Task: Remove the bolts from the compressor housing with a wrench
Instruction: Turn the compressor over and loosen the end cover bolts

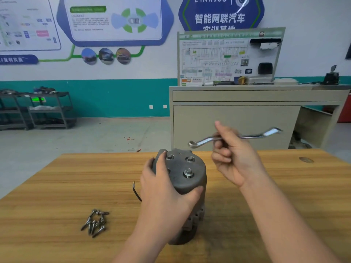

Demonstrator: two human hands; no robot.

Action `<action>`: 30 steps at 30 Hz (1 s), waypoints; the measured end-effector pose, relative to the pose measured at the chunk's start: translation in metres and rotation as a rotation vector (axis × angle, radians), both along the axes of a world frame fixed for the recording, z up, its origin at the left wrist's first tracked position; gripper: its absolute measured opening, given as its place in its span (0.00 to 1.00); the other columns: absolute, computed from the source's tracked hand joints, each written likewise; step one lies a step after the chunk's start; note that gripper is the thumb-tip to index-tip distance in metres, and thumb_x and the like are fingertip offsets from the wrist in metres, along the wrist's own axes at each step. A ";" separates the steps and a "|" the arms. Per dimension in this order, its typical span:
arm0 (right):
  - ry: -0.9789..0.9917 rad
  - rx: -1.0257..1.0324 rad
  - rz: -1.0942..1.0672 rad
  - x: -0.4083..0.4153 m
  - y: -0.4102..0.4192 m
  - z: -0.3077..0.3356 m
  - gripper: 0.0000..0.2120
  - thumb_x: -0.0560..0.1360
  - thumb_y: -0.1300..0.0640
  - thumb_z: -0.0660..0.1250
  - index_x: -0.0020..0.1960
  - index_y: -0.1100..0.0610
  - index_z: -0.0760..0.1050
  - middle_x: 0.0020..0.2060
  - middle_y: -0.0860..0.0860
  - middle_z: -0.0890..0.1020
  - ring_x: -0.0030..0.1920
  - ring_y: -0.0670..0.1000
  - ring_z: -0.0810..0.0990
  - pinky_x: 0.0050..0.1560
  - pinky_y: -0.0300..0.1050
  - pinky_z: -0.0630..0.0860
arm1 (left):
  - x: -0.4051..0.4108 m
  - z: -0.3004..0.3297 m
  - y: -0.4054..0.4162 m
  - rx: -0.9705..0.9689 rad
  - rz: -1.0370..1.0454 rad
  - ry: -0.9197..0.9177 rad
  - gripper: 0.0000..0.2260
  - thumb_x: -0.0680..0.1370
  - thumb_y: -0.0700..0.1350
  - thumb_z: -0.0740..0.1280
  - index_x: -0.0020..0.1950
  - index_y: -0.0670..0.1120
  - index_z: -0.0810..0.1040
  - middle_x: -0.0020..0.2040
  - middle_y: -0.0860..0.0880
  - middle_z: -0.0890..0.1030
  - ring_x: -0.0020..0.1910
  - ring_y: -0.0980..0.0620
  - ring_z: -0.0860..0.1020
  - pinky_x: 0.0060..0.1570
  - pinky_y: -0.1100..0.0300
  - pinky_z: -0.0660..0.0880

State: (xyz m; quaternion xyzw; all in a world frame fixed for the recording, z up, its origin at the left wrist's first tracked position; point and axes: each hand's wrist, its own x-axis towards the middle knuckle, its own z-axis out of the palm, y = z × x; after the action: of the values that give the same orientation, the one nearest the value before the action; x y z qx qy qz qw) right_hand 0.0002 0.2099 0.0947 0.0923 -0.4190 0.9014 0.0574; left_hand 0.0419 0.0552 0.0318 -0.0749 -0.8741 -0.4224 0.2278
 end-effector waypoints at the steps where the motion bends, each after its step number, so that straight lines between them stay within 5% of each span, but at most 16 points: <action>1: 0.053 -0.003 -0.093 0.004 0.000 -0.002 0.13 0.65 0.52 0.74 0.27 0.54 0.73 0.20 0.51 0.72 0.15 0.42 0.65 0.16 0.30 0.59 | 0.000 0.000 0.000 0.003 0.006 -0.004 0.48 0.61 0.65 0.71 0.74 0.59 0.50 0.70 0.57 0.54 0.72 0.51 0.56 0.72 0.51 0.60; 8: 0.201 0.355 -0.578 0.038 -0.023 -0.040 0.20 0.68 0.44 0.72 0.25 0.51 0.68 0.21 0.55 0.75 0.18 0.50 0.70 0.23 0.37 0.65 | 0.002 0.001 0.003 -0.006 0.015 -0.011 0.47 0.60 0.66 0.68 0.74 0.59 0.49 0.70 0.57 0.54 0.72 0.50 0.55 0.72 0.51 0.60; 14: 0.354 0.736 -0.773 0.056 -0.040 -0.038 0.22 0.75 0.59 0.70 0.26 0.59 0.65 0.19 0.52 0.68 0.21 0.42 0.70 0.25 0.28 0.64 | 0.006 0.003 0.004 -0.006 0.026 -0.013 0.47 0.60 0.71 0.63 0.74 0.58 0.51 0.71 0.53 0.55 0.72 0.50 0.55 0.72 0.50 0.60; 18: 0.609 1.023 -0.941 0.073 -0.043 -0.042 0.21 0.74 0.61 0.68 0.27 0.58 0.61 0.25 0.47 0.59 0.27 0.44 0.60 0.29 0.25 0.58 | 0.007 0.003 0.005 0.048 0.033 -0.013 0.44 0.61 0.76 0.54 0.74 0.59 0.52 0.71 0.54 0.55 0.73 0.51 0.55 0.71 0.50 0.62; 24: 0.154 0.242 -0.223 0.038 -0.013 -0.044 0.18 0.71 0.57 0.71 0.27 0.53 0.68 0.20 0.54 0.72 0.16 0.48 0.65 0.20 0.33 0.62 | 0.004 0.002 0.000 0.031 -0.010 -0.001 0.46 0.58 0.68 0.67 0.72 0.60 0.53 0.68 0.58 0.55 0.71 0.52 0.58 0.71 0.53 0.62; 28: -0.234 0.261 0.194 -0.004 0.004 -0.012 0.14 0.75 0.56 0.66 0.32 0.60 0.70 0.19 0.53 0.70 0.14 0.43 0.62 0.15 0.30 0.57 | 0.000 0.002 -0.001 0.010 -0.035 -0.001 0.45 0.60 0.66 0.71 0.72 0.61 0.54 0.69 0.57 0.55 0.71 0.53 0.58 0.71 0.54 0.62; 30: -0.266 0.322 0.214 -0.013 0.004 -0.003 0.17 0.79 0.55 0.62 0.33 0.61 0.72 0.19 0.53 0.69 0.14 0.43 0.61 0.14 0.30 0.56 | -0.001 0.001 -0.001 0.008 -0.033 -0.004 0.46 0.60 0.65 0.72 0.72 0.61 0.52 0.67 0.60 0.55 0.70 0.53 0.58 0.69 0.56 0.62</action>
State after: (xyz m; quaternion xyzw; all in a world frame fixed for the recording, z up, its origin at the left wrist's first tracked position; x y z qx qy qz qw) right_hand -0.0132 0.2136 0.0916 0.0244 -0.5491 0.8281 -0.1100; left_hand 0.0409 0.0540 0.0328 -0.0875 -0.8715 -0.4299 0.2191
